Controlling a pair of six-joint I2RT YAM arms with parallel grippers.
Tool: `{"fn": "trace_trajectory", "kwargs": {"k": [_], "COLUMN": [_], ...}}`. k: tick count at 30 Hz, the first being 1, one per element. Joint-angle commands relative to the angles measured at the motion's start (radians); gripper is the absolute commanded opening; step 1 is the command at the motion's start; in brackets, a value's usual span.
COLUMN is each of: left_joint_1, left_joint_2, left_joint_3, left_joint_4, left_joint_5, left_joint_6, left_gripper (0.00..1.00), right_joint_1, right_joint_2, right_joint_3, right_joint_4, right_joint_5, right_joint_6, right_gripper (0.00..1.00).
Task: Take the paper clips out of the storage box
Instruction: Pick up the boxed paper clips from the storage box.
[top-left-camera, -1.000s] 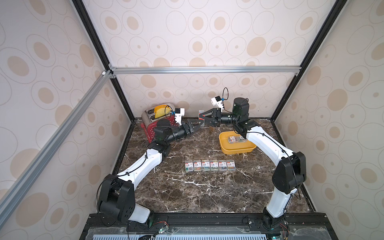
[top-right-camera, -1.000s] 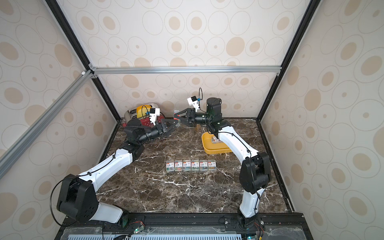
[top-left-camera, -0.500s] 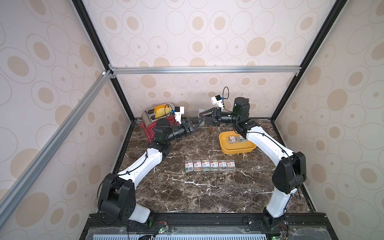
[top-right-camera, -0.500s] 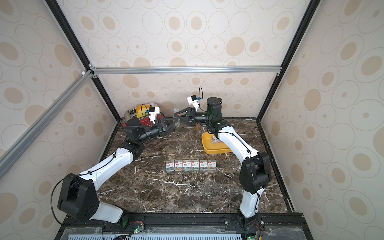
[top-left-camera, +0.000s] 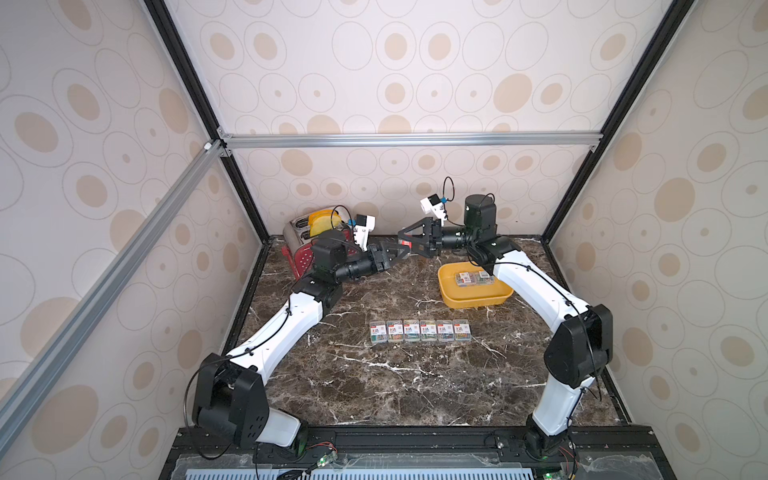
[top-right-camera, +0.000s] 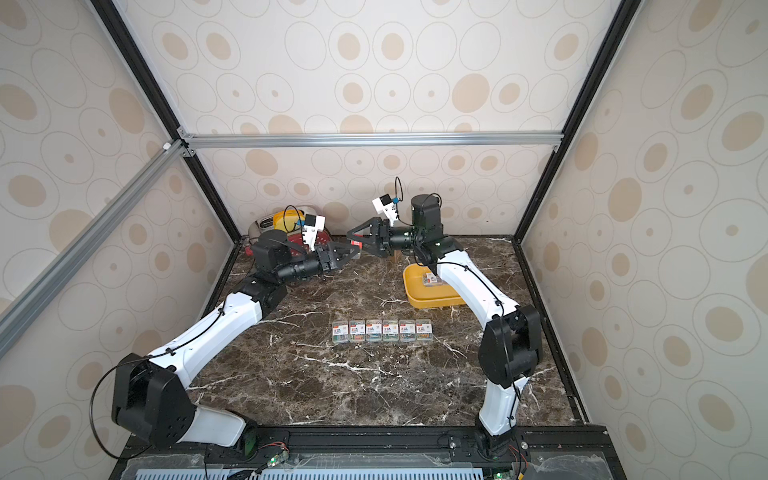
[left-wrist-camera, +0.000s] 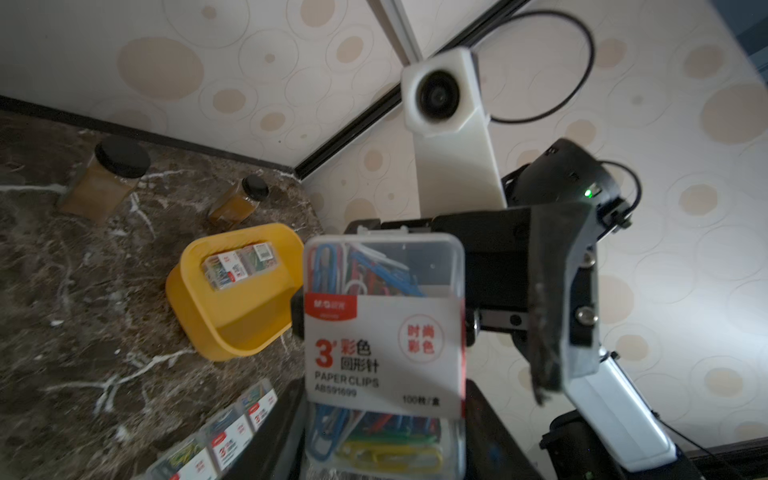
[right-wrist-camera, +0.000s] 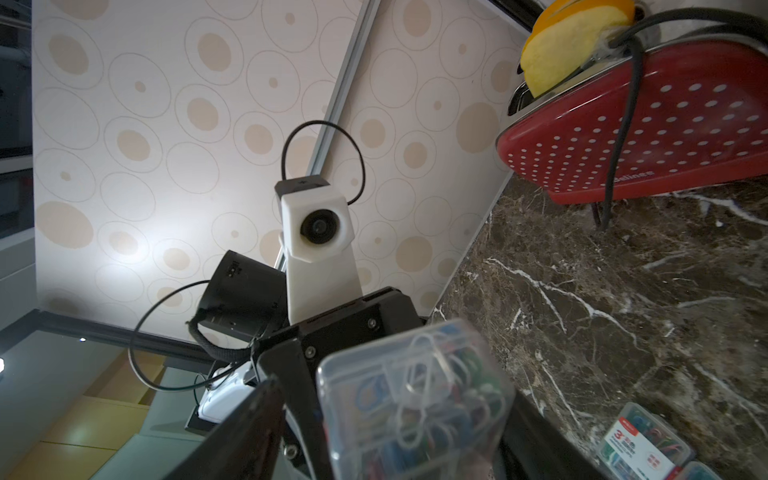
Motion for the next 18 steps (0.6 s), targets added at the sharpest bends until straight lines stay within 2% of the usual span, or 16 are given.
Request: {"fn": "trace_trajectory", "kwargs": {"k": [1, 4, 8, 12, 18], "left_joint_1": [0.001, 0.001, -0.011, -0.028, -0.042], "left_joint_2": [-0.058, -0.085, -0.104, -0.101, -0.109], "left_joint_3": [0.052, 0.034, 0.005, 0.002, -0.016], "left_joint_4": [-0.402, -0.509, -0.555, -0.582, -0.591], "left_joint_5": [-0.131, -0.23, -0.326, -0.367, -0.36], "left_joint_6": [0.352, 0.485, 0.586, 0.652, 0.722], "left_gripper": [0.2, 0.19, 0.18, 0.16, 0.15], "right_joint_1": [-0.038, -0.037, -0.031, -0.012, 0.02], "right_joint_2": [-0.055, -0.039, -0.023, -0.004, 0.04], "right_joint_3": [0.067, 0.118, 0.119, 0.121, 0.142], "right_joint_4": [-0.205, -0.42, -0.551, -0.631, -0.695], "right_joint_5": [0.025, 0.081, 0.149, 0.188, 0.195], "right_joint_6": [-0.199, -0.344, -0.446, -0.525, -0.593], "right_gripper": [0.81, 0.8, 0.78, 0.78, 0.78]}}
